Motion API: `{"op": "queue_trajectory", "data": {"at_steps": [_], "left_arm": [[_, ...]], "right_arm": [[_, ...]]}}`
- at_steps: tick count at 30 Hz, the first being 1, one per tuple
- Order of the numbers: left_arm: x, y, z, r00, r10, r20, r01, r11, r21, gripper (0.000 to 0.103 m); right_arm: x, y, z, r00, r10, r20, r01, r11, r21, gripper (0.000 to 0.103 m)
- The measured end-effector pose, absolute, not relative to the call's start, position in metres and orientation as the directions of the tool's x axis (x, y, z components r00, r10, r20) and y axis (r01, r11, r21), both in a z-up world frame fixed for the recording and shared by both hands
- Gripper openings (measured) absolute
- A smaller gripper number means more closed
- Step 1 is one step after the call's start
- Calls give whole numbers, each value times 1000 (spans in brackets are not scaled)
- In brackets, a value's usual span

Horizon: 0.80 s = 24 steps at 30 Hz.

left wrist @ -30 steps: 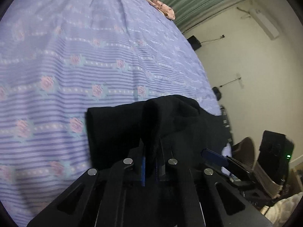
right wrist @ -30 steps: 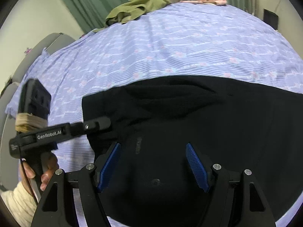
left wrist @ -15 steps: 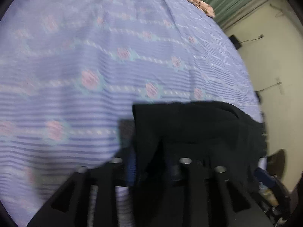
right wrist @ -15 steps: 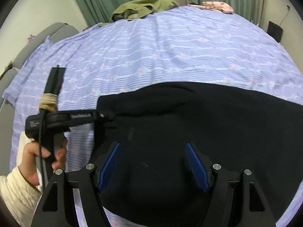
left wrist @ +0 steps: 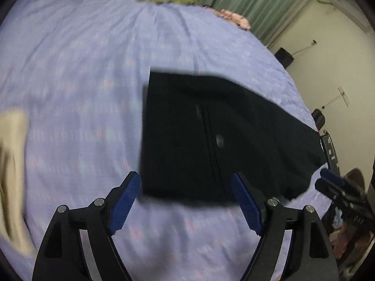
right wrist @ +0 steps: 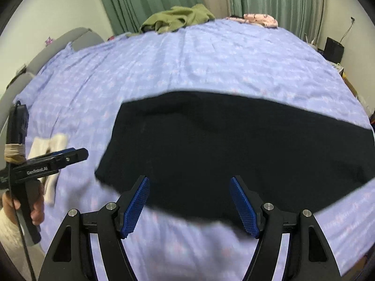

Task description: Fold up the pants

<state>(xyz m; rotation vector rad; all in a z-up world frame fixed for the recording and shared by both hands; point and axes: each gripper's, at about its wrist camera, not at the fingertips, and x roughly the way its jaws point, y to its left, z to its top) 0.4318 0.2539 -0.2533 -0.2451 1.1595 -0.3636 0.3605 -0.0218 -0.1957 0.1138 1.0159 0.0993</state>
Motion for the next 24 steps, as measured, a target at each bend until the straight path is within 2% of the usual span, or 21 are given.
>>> {"op": "queue_trajectory", "data": {"at_steps": [6,11,14,18,19,21,22,24], "left_arm": [[398,247,-282,344,-430,-835,-39,882,-470,82],[405,245,-322,373,-453,-810,-221,804,-552,82],[416,240,-346,368,-483,-794,-273,761,-589,82],[432,228,-350,404,-445,-799,-251,786,-565,80],[436,227,-348,409,-430,-805,-239,801,-549,73],[444,223,-340,413,-377,-829,-239,833,-498,44],[448,224,-336,415,-352,-839,-246,845,-476,23],[452,228,-319,446,-329,-833,-244,851,-466,21]], "right_arm": [[314,-37,-224,470,88,-878,-18,996,91,72],[307,-60,-260,447,41,-893,94,991,93,72],[313,-75,-280,406,32,-913,176,978,113,72],[315,-82,-283,427,50,-903,176,975,137,72],[315,-82,-281,434,52,-899,164,977,135,71],[316,-83,-277,456,47,-889,132,984,120,68],[317,-85,-277,458,45,-888,131,984,117,66],[321,-88,-277,451,57,-891,133,982,130,61]]}}
